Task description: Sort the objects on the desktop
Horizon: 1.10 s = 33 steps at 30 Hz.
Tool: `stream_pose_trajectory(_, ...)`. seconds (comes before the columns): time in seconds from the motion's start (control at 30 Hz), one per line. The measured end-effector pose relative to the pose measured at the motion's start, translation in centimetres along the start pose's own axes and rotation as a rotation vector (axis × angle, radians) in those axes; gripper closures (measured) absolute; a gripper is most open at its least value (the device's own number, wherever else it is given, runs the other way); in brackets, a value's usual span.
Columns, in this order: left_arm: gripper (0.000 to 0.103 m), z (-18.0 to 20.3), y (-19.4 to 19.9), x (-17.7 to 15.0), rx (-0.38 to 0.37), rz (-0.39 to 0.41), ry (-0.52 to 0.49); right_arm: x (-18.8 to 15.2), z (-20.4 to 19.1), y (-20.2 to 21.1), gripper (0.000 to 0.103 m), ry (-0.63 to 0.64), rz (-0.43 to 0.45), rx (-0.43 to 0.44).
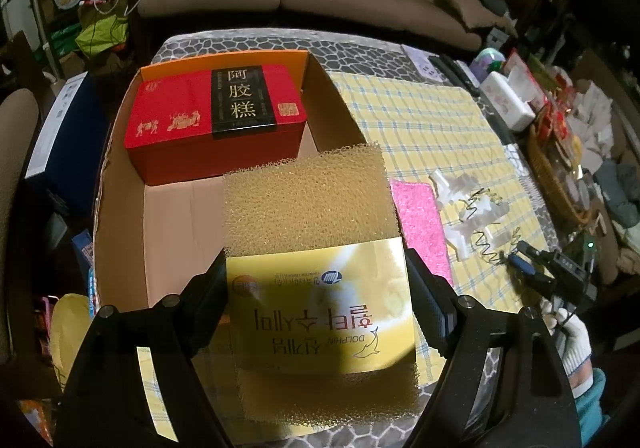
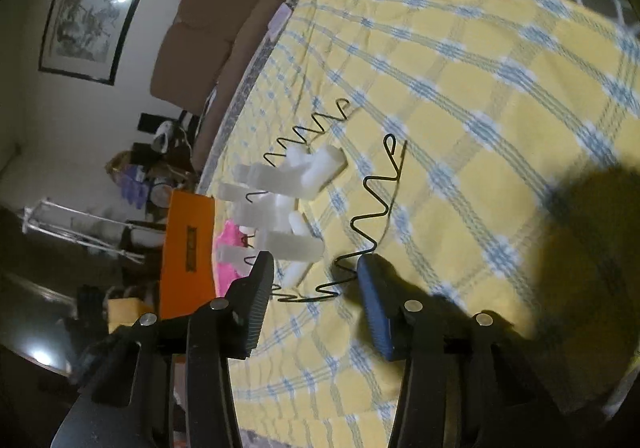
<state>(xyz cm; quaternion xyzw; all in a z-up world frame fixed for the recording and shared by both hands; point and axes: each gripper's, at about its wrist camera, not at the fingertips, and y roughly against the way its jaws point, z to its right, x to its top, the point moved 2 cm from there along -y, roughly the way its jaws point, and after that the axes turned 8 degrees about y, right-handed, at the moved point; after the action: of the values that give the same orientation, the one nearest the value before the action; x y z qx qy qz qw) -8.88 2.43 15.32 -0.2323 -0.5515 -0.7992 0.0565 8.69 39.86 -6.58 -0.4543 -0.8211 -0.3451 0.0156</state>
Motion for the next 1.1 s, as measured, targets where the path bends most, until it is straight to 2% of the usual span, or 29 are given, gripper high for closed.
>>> stream_pose_trajectory(0.1, 0.024, 0.0, 0.0, 0.1, -0.002, 0.0, 0.0, 0.2, -0.7, 0.3, 0.058, 0.013, 0.05, -0.091)
stream_pose_trajectory(0.13, 0.024, 0.0, 0.0, 0.1, -0.003, 0.0, 0.0, 0.2, -0.9, 0.3, 0.058, 0.008, 0.065, -0.099)
stream_pose_trajectory(0.3, 0.024, 0.3, -0.2, 0.3, -0.006, -0.001, -0.002, 0.2, -1.0, -1.4, 0.058, 0.014, 0.034, -0.091)
stream_pose_trajectory(0.4, 0.024, 0.4, -0.3, 0.3, -0.01, -0.002, 0.0, 0.5, -0.7, -1.0, 0.058, 0.034, 0.049, -0.128)
stream_pose_trajectory(0.63, 0.024, 0.3, -0.3, 0.3, -0.018, 0.0, 0.006, -0.1, -1.9, -0.4, 0.058, 0.067, 0.041, -0.011)
stream_pose_trajectory(0.7, 0.024, 0.2, -0.2, 0.3, -0.023, -0.001, 0.011, 0.2, -2.1, -0.7, 0.069, 0.054, 0.041, 0.024)
stream_pose_trajectory(0.83, 0.024, -0.1, -0.1, 0.2, -0.024, -0.004, 0.017, 0.8, -2.8, -0.2, 0.077, 0.05, 0.078, 0.082)
stream_pose_trajectory(1.1, 0.024, -0.5, -0.2, 0.4, -0.045, -0.008, 0.039, 2.6, -4.0, 0.2, 0.077, 0.0, 0.124, 0.18)
